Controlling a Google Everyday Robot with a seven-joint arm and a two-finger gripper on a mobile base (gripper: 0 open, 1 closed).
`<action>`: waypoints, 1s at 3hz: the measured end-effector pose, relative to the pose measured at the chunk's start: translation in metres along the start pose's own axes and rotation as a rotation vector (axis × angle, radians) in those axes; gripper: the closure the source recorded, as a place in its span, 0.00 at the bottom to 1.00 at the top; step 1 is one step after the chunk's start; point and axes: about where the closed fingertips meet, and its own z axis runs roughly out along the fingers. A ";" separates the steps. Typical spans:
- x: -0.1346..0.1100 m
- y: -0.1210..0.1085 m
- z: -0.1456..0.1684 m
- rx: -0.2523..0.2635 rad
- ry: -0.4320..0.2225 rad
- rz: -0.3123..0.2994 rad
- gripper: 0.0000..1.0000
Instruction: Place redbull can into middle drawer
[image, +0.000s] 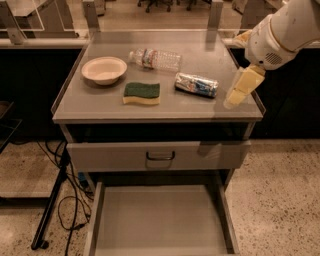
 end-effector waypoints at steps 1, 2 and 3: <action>0.013 -0.024 0.026 0.010 -0.004 0.053 0.00; 0.013 -0.024 0.026 0.010 -0.004 0.053 0.00; 0.004 -0.027 0.038 0.019 0.008 0.022 0.00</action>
Offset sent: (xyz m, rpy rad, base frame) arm 0.0296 -0.0071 -0.0156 0.0245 0.0085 -0.0434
